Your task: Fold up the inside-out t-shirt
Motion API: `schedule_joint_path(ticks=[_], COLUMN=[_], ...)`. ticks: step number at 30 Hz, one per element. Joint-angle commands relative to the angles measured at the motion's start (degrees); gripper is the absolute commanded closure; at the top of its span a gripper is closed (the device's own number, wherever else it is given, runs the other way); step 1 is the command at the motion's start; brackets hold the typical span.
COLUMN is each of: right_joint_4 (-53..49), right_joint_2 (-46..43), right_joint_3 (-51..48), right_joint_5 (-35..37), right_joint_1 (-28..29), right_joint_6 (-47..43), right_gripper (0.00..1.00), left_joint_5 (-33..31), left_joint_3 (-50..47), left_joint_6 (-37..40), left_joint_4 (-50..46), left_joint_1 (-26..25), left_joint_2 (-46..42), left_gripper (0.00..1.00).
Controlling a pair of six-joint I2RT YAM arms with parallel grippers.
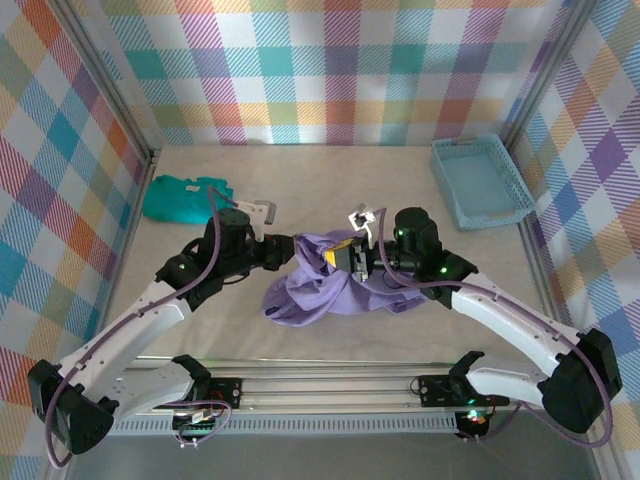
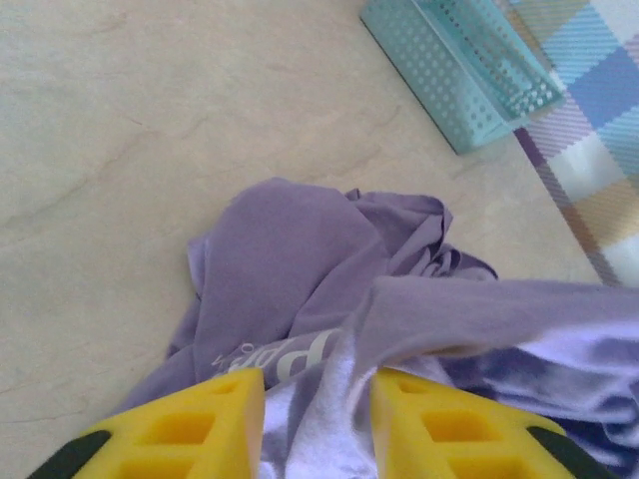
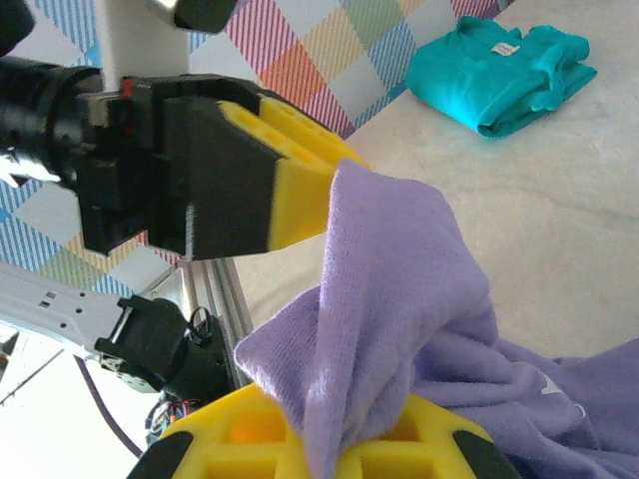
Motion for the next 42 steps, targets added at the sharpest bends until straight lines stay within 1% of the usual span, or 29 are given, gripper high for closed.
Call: schedule_joint_path(ticks=[1, 4, 6, 8, 10, 12, 15, 17, 20, 22, 25, 28, 32, 34, 36, 38, 40, 42], right_joint_4=[5.3, 5.1, 5.3, 5.7, 6.3, 6.5, 5.9, 5.7, 6.3, 6.8, 6.5, 6.6, 7.4, 8.0, 8.3, 8.3, 7.8, 7.2], right_joint_2=[0.6, 1.1, 1.5, 1.9, 2.1, 2.4, 2.4, 2.1, 1.2, 0.5, 0.2, -0.1, 0.0, 0.0, -0.2, -0.7, -1.5, -2.3], right_joint_3=[0.3, 0.5, 0.5, 0.6, 0.5, 0.7, 1.1, 1.0, 0.3, -0.1, -0.1, -0.2, -0.4, -0.5, -0.6, -0.8, -1.2, -1.7], right_joint_5=[-1.5, -0.6, -0.5, -0.8, -1.2, -1.3, -1.7, -2.0, -2.7, -3.4, -4.3, -4.9, -5.6, -6.1, -6.4, -6.4, -6.2, -5.9], right_joint_1=[-0.5, -0.7, -0.9, -1.0, -1.1, -1.2, -1.3, -1.6, -2.8, -3.3, -3.6, -3.8, -3.9, -3.9, -4.2, -4.4, -4.8, -5.3], right_joint_6=[3.8, 4.4, 5.1, 5.9, 6.7, 7.5, 8.4, 9.0, 10.4, 11.1, 11.2, 11.1, 11.2, 11.5, 11.7, 11.5, 11.1, 10.6], right_gripper=[1.00, 1.00, 1.00, 1.00, 1.00, 1.00, 1.00, 1.00, 1.00, 1.00, 1.00, 1.00, 1.00, 1.00, 1.00, 1.00, 1.00, 1.00], left_joint_5=[0.2, -3.8, -5.5, -4.2, -1.1, 1.8, 2.8, 1.7, -2.4, -4.8, -5.0, -3.8, -1.5, -0.5, 1.2, 3.3, 6.4, 9.2], left_joint_3=[-1.3, -1.5, -1.5, -1.4, -1.2, -0.2, 1.9, 2.1, 2.4, 2.2, 2.3, 2.5, 3.2, 3.2, 2.8, 2.5, 1.4, 0.1], left_joint_6=[-1.4, -1.4, -0.7, 0.7, 2.2, 3.8, 6.4, 6.9, 8.7, 9.2, 9.2, 9.4, 9.2, 8.8, 7.9, 6.6, 5.4, 4.8], left_joint_4=[-1.9, -5.6, -7.0, -6.4, -4.0, -2.3, -0.8, 1.4, 2.3, 2.8, 3.8, 5.1, 6.1, 8.9, 10.4, 11.8, 14.5, 17.0], left_joint_1=[-0.7, -2.7, -4.5, -6.8, -8.9, -10.7, -13.0, -13.2, -13.1, -12.7, -12.1, -11.5, -10.9, -10.2, -9.1, -7.6, -6.1, -5.2], left_joint_2=[-3.3, -5.7, -7.2, -7.9, -7.3, -4.8, 0.1, 2.0, 4.5, 6.2, 8.0, 9.3, 10.5, 11.2, 12.0, 12.4, 12.1, 10.8], left_gripper=[0.60, 0.54, 0.52, 0.54, 0.59, 0.62, 0.63, 0.64, 0.66, 0.63, 0.57, 0.54, 0.53, 0.53, 0.57, 0.65, 0.76, 0.92])
